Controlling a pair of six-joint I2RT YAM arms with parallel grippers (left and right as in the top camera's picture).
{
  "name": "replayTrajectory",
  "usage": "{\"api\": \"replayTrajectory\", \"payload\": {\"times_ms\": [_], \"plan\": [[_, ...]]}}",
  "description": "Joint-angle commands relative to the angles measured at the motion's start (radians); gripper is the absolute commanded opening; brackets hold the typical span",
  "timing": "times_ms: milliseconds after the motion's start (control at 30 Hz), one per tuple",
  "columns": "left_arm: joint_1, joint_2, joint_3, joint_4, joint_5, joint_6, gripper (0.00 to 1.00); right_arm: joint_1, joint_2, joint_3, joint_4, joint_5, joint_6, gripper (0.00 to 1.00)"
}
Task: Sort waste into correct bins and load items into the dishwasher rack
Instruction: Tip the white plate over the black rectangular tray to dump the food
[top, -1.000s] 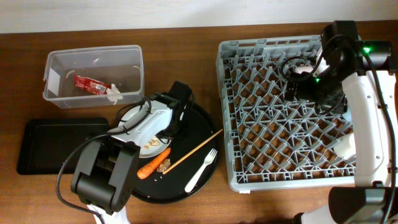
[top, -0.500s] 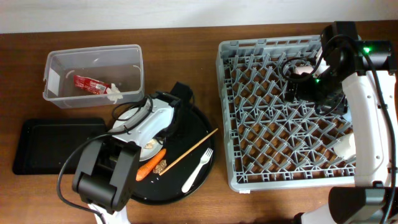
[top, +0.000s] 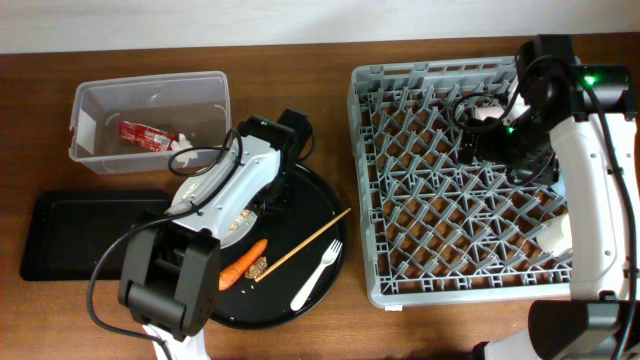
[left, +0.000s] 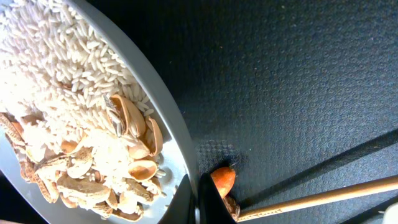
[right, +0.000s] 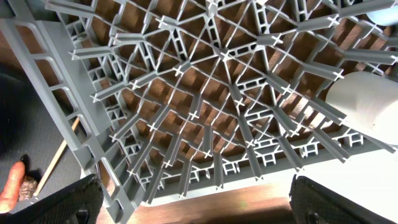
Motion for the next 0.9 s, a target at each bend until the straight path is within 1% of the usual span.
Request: {"api": "replayTrajectory", "payload": {"times_ms": [0,233,433,600,700,733,867], "plan": [[0.007,0.003,0.027,-0.025,-0.040,-0.064,0.00,-0.003,0.002,-0.005,-0.003,0.010,0.000,0.99],[0.012,-0.098,0.027,-0.062,-0.067,-0.090,0.01,-0.003,0.002,-0.005,-0.003,0.010,-0.001,0.99],[0.117,-0.175,0.027,-0.084,-0.060,-0.084,0.00,-0.003,0.002,-0.005,-0.008,0.010,-0.001,0.99],[0.253,-0.184,0.027,-0.082,0.013,-0.005,0.00,-0.003,0.002,-0.005,-0.014,0.040,0.000,0.99],[0.345,-0.184,0.027,-0.057,0.089,0.086,0.00,-0.003,0.002,-0.005,-0.015,0.043,0.000,0.99],[0.396,-0.184,0.027,-0.041,0.130,0.128,0.00,-0.003,0.002,-0.005,-0.015,0.043,0.000,0.99],[0.502,-0.184,0.027,-0.018,0.181,0.206,0.00,-0.003,0.002,-0.005,-0.016,0.043,0.000,0.99]]}}
